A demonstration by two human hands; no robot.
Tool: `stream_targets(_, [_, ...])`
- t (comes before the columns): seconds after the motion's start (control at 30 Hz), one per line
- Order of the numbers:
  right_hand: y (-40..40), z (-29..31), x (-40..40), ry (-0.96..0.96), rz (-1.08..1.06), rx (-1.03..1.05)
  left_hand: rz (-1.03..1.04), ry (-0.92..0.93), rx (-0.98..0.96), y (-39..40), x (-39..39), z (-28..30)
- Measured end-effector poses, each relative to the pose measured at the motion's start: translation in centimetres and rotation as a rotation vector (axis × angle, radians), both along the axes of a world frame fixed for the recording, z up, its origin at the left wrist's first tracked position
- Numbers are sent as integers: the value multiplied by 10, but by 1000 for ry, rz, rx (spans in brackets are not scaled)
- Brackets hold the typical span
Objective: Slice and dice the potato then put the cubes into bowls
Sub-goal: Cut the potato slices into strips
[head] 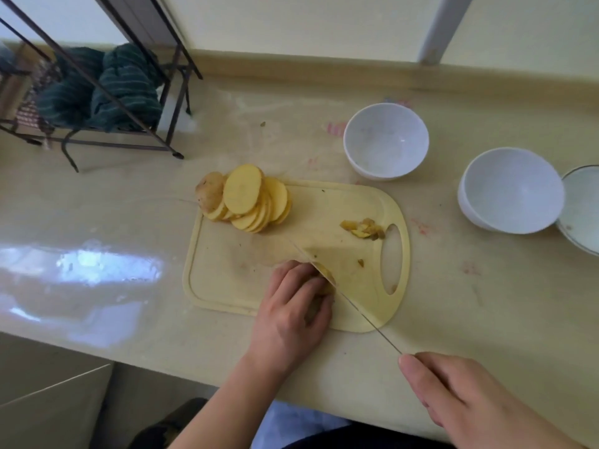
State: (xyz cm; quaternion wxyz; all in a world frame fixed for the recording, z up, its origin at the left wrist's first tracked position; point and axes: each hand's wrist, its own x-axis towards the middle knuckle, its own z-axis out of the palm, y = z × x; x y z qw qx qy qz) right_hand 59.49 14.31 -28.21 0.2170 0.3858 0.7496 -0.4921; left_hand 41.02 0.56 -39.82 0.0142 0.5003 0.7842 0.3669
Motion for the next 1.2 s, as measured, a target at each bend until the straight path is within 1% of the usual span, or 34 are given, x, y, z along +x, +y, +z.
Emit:
stream_targets(0.13, [0, 0, -1, -29, 33, 38, 1, -7, 1, 1, -1, 1])
stream_targets(0.23, [1, -11, -4, 28, 47, 146, -2, -19, 4, 1, -2, 2])
stream_targets(0.37, [0, -23, -13, 91, 5, 70, -9, -26, 3, 1, -3, 3])
stream_targets(0.5, [4, -22, -12, 103, -47, 25, -1, -34, 3, 1, -3, 3])
stream_targets(0.73, [-2, -20, -12, 84, -41, 53, 5, -48, 18, -1, -3, 1])
stream_targets(0.97, [-4, -13, -10, 92, -51, 7, 21, -44, 53, -4, -2, 0])
stream_targets(1.2, [-6, -8, -10, 69, 24, 89, 24, -48, 47, -4, -1, 0])
